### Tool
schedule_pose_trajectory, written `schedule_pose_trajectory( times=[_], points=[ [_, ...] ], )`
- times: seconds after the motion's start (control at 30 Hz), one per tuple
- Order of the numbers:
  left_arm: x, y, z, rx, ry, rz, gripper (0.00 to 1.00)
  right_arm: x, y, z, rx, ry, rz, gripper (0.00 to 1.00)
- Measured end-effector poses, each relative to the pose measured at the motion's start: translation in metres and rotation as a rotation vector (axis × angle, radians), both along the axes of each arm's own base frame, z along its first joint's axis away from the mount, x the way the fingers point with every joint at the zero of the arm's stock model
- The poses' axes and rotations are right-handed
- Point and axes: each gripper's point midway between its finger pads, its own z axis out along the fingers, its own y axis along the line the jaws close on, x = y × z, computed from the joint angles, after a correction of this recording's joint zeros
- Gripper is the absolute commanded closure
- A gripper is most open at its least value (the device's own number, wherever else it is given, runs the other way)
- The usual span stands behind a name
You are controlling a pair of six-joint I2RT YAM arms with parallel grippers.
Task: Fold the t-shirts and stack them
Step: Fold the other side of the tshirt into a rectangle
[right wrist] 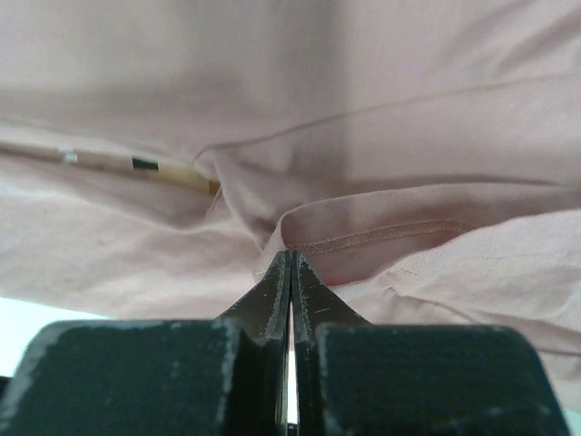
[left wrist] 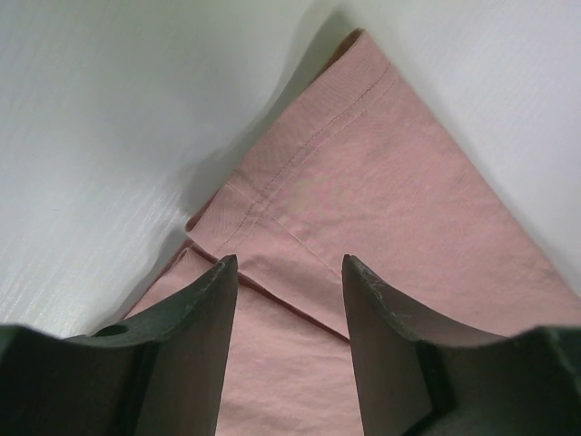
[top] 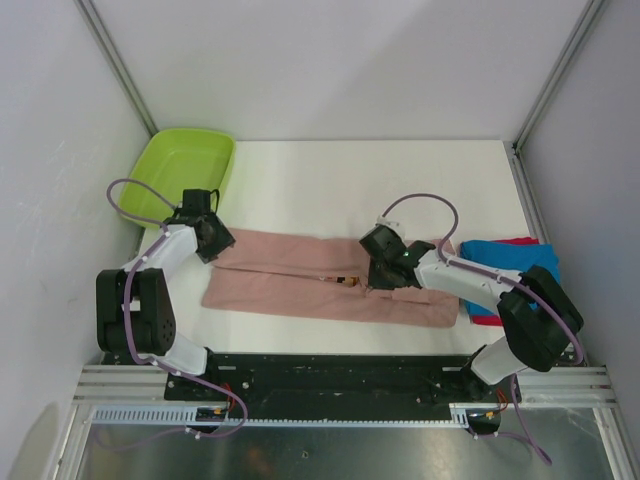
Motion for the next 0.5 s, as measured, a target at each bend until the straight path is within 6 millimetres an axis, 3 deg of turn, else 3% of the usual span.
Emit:
schedule_pose_trajectory(
  times=[0.2,0.37,0.5],
  points=[
    [0.0,-0.001,0.0,-0.001,0.001,-0.009,0.45,-0.027,0.018,-0.007,0.001,0.025,0.045,0.99],
    [0.0,-0.005,0.0,-0.007,0.002,-0.028,0.44,-0.03,0.021,-0.007,-0.008,0.014,0.047,0.75],
    [-0.001,-0.019,0.0,-0.025,0.003,-0.081,0.43,-0.029,0.017,0.002,-0.006,-0.023,0.05,0.55]
  ],
)
